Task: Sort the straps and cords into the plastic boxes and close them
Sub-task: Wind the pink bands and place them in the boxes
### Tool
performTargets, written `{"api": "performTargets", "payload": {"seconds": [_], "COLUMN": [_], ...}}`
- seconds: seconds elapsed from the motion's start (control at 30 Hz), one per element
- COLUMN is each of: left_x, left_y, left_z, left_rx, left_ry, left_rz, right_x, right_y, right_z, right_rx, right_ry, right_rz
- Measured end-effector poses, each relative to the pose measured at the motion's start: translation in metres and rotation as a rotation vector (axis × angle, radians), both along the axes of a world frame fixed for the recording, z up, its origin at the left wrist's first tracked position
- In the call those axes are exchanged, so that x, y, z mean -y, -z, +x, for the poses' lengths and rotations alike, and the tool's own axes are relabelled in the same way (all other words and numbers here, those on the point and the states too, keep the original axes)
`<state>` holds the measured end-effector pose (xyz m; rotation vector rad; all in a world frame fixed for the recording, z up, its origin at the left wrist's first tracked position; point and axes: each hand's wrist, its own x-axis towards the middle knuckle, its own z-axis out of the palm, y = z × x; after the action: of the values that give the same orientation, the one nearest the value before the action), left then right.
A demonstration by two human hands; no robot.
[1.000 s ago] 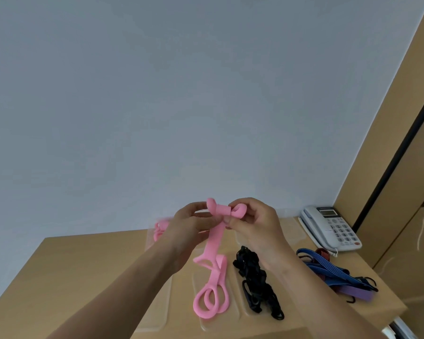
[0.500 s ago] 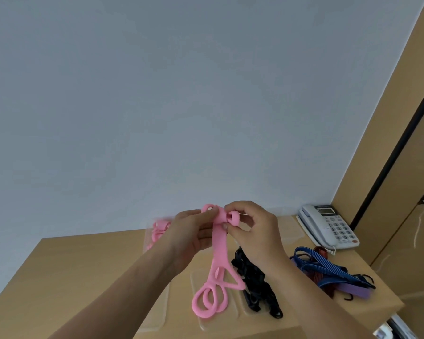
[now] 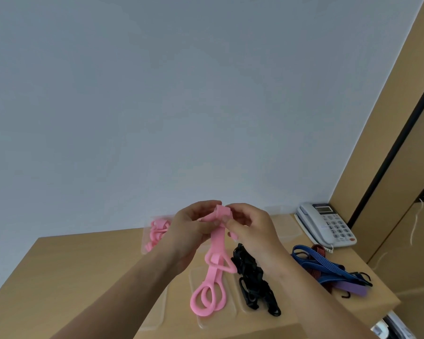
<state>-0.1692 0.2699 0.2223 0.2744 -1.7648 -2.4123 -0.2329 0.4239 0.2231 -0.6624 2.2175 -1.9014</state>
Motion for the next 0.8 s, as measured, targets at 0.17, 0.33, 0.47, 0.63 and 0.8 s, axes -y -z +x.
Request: {"api": "performTargets", "payload": {"seconds": [0.17,0.33,0.47,0.63,0.8], "left_x": [0.002,0.007,0.012,0.014,0.015], "left_y": [0.002,0.002,-0.002,-0.001,0.001], "left_z": [0.003,0.005,0.005,0.006,0.010], "left_rx": [0.096,0.186,0.151,0.118,0.115], "left_ry": [0.087,0.156,0.190,0.101,0.032], "left_rz": [-0.022,-0.083,0.004,0.096,0.108], "right_x": [-0.001,-0.001,0.001,0.004,0.003], "right_y": [0.002,0.004,0.007,0.010,0.012], "right_z": [-0.002,0.001,0.004,0.005,0.005], "right_rx": [-0.022,-0.055,-0.057,-0.095,-0.036], "right_ry": [0.032,0.028,0.010,0.021,-0.051], "right_rz": [-0.040,-0.042,-0.053,-0.065,-0.025]}}
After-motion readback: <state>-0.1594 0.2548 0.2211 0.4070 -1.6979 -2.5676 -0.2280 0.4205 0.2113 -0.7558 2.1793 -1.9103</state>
